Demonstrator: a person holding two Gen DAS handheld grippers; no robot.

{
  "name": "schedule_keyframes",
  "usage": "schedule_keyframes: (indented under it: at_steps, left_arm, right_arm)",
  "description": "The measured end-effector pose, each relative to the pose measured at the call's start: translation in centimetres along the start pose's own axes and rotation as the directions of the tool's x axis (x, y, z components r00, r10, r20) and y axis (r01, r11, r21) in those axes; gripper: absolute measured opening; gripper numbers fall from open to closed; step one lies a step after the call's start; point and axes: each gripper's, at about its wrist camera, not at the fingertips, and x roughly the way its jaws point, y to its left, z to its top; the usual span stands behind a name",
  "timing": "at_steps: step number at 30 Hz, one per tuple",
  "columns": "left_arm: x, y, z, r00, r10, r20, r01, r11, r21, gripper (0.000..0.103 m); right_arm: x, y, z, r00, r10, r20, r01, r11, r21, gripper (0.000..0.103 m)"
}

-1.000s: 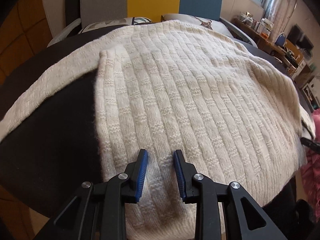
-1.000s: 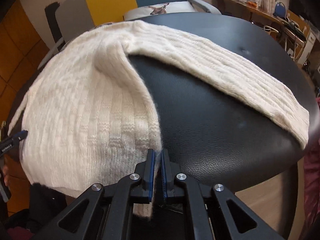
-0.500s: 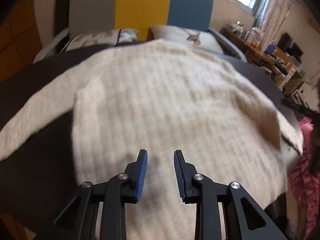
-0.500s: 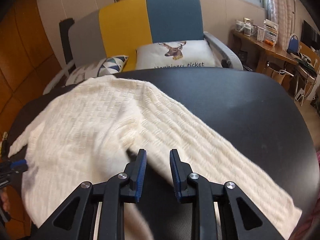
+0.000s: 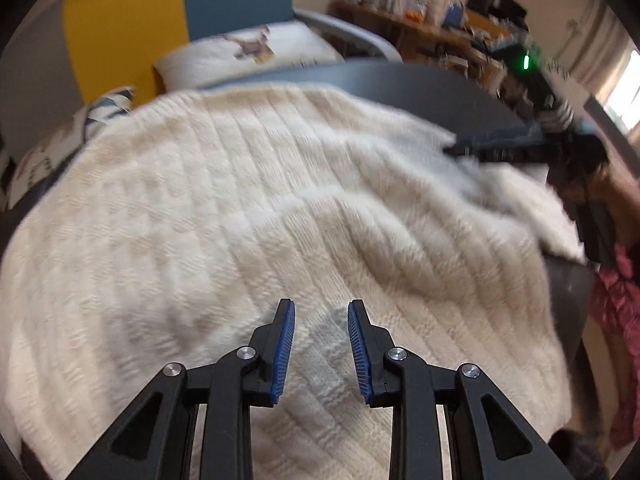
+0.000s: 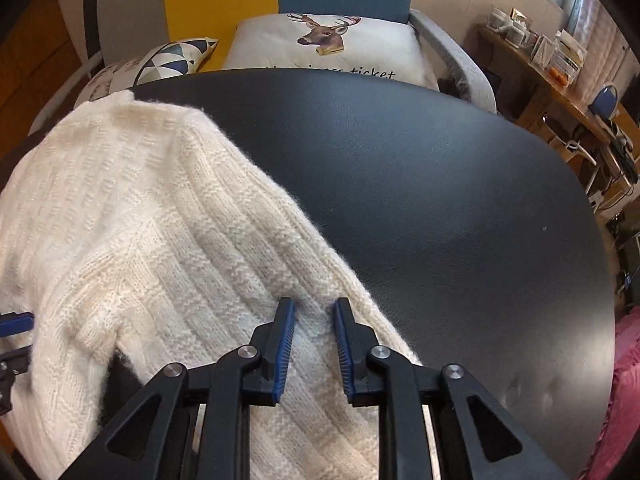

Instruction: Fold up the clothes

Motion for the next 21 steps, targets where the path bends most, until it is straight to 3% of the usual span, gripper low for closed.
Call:
schedule_keyframes:
  at_steps: [3,5,6,7,9,11,12,16,19,21]
  left_arm:
    - [0.9,-0.2,-0.2,1.0,-0.012,-0.014,0.013,1.0,0.016,0.028]
    - [0.3,0.1,-0.1,0.999,-0.047,-0.001,0.047,0.999,-0.016,0.028]
    - [-0.1,0.3,-0.1,0.996,-0.087,0.012,0.087,0.995,-0.046,0.028]
    - [-0.6,0.5,0.0,0.992,-0.124,0.026,0.125,0.989,-0.074,0.028]
    - [-1.0,0.5,0.2,0.985,-0.165,0.043,0.169,0.981,-0.096,0.028]
    - [-0.9,0.5,0.2,0.984,-0.17,0.045,0.174,0.98,-0.101,0.028]
    - [-0.9,0.4,0.1,0.984,-0.175,0.044,0.179,0.978,-0.103,0.028]
    - [-0.1,0.0,-0.9,0.985,-0.172,0.024,0.174,0.98,-0.096,0.028]
    - [0.4,-0.3,-1.7,0.986,-0.163,0.024,0.165,0.982,-0.091,0.028]
    - [0.1,-0.5,-1.8,0.986,-0.164,0.03,0.166,0.982,-0.087,0.028]
  right_arm:
    - [-0.3,-0.7,0.0,0.998,0.057,0.017,-0.057,0.998,0.021,0.019]
    - [-1.6,-1.9,-0.1,0.974,0.221,0.058,-0.226,0.967,0.113,0.024]
    - [-2.4,-2.4,-0.4,0.927,0.364,0.093,-0.375,0.912,0.166,0.024]
    - [-2.8,-2.6,-0.9,0.858,0.501,0.112,-0.514,0.832,0.211,0.024]
    - [-2.9,-2.4,-2.4,0.742,0.659,0.122,-0.659,0.684,0.311,0.025]
    - [-2.8,-2.2,-4.9,0.705,0.694,0.145,-0.681,0.605,0.413,0.025]
    - [-2.5,-2.2,-6.4,0.695,0.702,0.157,-0.674,0.559,0.483,0.025]
    - [-1.4,-3.6,-11.3,0.791,0.57,0.221,-0.533,0.466,0.706,0.028]
    - [-0.4,-4.1,-13.7,0.801,0.48,0.359,-0.53,0.286,0.798,0.028]
    - [-0.3,-4.4,-14.1,0.794,0.417,0.443,-0.557,0.203,0.806,0.028]
